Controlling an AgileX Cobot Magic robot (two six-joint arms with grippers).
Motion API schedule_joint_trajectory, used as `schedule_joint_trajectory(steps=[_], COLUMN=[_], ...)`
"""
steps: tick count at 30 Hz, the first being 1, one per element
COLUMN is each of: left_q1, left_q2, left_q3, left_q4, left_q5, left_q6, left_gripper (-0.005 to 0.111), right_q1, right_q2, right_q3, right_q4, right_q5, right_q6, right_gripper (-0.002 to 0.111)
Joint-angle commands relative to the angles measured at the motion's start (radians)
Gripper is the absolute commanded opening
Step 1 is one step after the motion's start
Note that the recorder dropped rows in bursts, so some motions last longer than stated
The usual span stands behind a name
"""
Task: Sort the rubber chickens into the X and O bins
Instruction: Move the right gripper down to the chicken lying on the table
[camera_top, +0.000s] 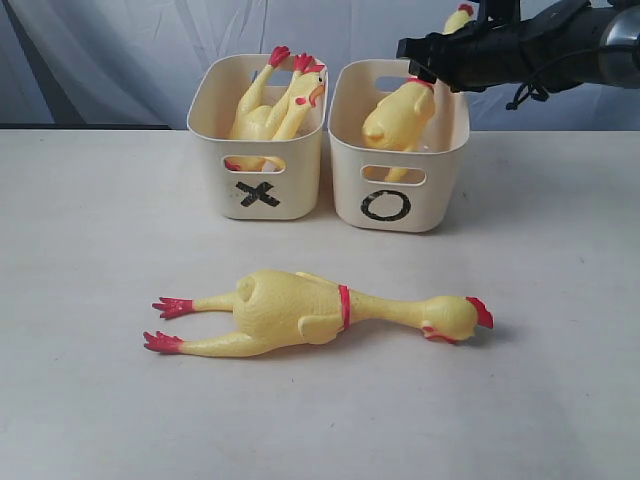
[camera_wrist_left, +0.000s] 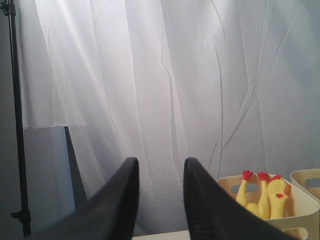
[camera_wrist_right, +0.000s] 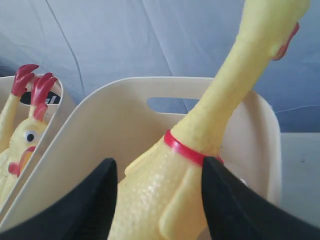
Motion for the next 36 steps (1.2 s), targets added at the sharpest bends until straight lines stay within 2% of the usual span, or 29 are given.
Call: schedule_joint_trajectory(steps=[1, 8, 13, 21, 29, 36], left_q1=[0.005, 0.005, 0.005, 0.005, 0.005, 0.005], left_q2=[-0.004, -0.004, -0.004, -0.004, -0.004, -0.004], left_q3=[0.005, 0.005, 0.005, 0.005, 0.005, 0.005], left_q4=[-0.003, -0.003, -0.003, -0.003, -0.003, -0.003], left_q5=[0.010, 0.010, 0.010, 0.010, 0.010, 0.010], left_q6=[-0.003, -0.003, -0.003, -0.003, -0.003, -0.003], left_gripper=[0.030, 0.030, 0.030, 0.030, 0.030, 0.030], right_q1=[-0.003, -0.003, -0.003, -0.003, -0.003, 0.009], right_q2=[-0.007, -0.031, -0.086, -0.215, -0.328, -0.350], right_q3=[0.002, 0.002, 0.002, 0.002, 0.002, 0.045], right_q4=[-0.006, -0.006, -0.009, -0.017, -0.226, -0.321], right_q5=[-0.022, -0.024, 0.038, 0.400, 0.795, 0.992], right_q6=[-0.012, -0.029, -0.071, -0.236, -0.362, -0.371], right_gripper=[0.050, 0.050, 0.050, 0.046, 0.046, 0.046])
